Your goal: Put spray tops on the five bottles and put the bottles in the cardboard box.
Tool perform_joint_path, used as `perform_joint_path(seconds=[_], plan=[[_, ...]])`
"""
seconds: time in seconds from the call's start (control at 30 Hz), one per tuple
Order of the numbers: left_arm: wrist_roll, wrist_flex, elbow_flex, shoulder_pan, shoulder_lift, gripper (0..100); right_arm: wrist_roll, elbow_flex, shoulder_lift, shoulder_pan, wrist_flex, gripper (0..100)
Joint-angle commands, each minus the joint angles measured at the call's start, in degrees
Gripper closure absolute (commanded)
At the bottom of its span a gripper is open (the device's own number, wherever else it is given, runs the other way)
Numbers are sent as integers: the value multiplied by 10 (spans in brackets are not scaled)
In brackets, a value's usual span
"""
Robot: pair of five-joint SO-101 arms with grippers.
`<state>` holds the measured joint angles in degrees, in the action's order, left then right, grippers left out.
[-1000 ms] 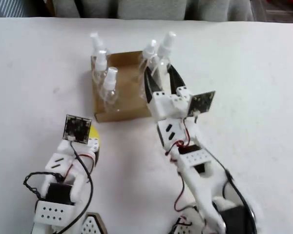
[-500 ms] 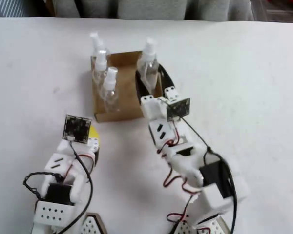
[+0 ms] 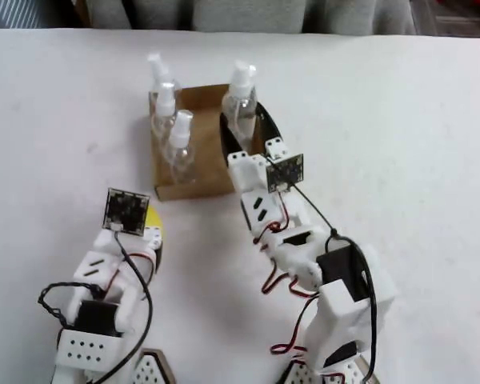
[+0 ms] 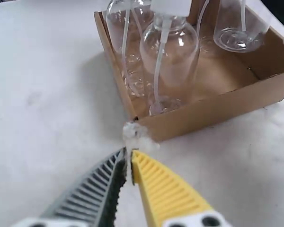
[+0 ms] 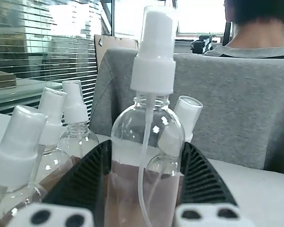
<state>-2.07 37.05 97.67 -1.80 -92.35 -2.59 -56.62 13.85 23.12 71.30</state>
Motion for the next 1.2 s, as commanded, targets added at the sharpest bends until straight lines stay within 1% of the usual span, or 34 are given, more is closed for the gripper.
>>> perform_joint_path(seconds=[0.0, 0.17, 0.33, 0.6, 0.77, 1.07, 1.17], plan=[[-5, 3, -3, 5, 4, 977, -6, 19, 5, -7, 9, 968], [-5, 3, -3, 5, 4, 977, -7, 25, 44, -12, 15, 968], [-5, 3, -3, 5, 4, 977, -7, 24, 51, -13, 42, 968], [-5, 3, -3, 5, 5, 977, -4, 24, 53, -13, 40, 968], [-5, 3, -3, 5, 5, 977, -6, 25, 87, -7, 44, 968], [-5, 3, -3, 5, 5, 977, -6, 99, 157, -20, 46, 968], [-5, 3, -3, 5, 5, 977, -6, 102, 173, -18, 90, 968]])
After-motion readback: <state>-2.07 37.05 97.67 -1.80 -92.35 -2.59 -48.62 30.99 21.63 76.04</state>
